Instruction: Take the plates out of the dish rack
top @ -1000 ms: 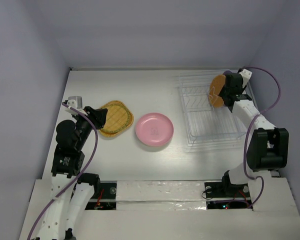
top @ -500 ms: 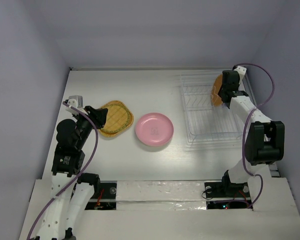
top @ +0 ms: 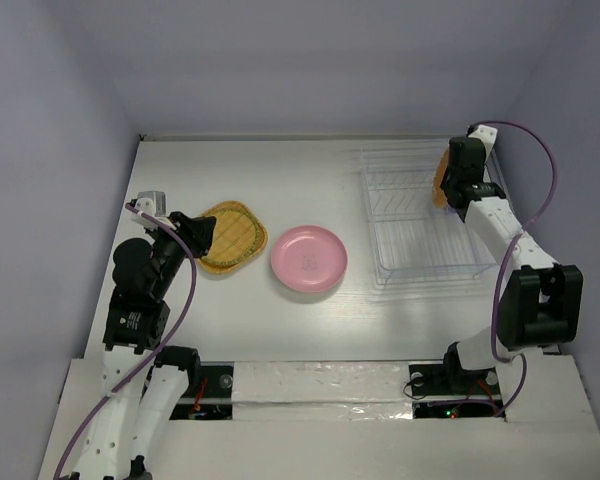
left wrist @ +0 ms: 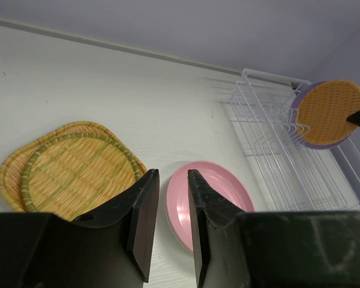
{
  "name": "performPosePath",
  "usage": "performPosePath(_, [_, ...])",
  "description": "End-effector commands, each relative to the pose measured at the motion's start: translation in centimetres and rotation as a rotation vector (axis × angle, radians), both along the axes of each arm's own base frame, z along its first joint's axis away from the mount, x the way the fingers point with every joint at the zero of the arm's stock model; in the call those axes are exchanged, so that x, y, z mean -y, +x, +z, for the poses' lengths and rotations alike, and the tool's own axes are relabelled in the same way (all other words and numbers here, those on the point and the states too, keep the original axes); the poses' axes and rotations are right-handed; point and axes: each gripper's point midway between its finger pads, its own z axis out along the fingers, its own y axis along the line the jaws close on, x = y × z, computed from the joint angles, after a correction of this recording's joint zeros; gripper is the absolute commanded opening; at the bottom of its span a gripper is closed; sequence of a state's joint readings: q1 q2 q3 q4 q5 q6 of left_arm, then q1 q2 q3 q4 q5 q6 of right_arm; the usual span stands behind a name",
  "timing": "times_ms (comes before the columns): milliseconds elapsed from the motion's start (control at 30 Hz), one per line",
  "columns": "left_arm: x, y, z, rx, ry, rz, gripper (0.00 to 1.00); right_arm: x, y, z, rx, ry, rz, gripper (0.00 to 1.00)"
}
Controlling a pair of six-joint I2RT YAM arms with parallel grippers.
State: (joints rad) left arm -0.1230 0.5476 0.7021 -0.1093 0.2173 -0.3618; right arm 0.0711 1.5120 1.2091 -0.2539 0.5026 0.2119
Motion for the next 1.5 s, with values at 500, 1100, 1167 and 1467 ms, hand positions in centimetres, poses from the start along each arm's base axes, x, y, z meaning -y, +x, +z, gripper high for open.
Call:
performPosePath(500, [0.5, 0.0, 2.4, 0.076, -0.014, -0.025, 0.24, -9.1, -4.1, 15.4, 0.337, 0.022, 0.168, 0.0])
performPosePath(1100, [0.1, -0.3, 2.8, 0.09, -0.015, -0.009, 0.24, -45.6, -6.3, 10.5, 0.233, 0.8, 1.048, 0.0])
performPosePath(1167, [0.1, -0.4, 2.8, 0.091, -0.015, -0.012, 0.24, -48.6, -6.3, 8.6, 0.181, 0.835, 1.062, 0.0])
performPosePath(1467, [0.2, -0.4, 2.9, 0.092, -0.017, -0.015, 0.24, -55.5, -6.9, 3.1, 0.038, 1.063, 1.09, 0.0])
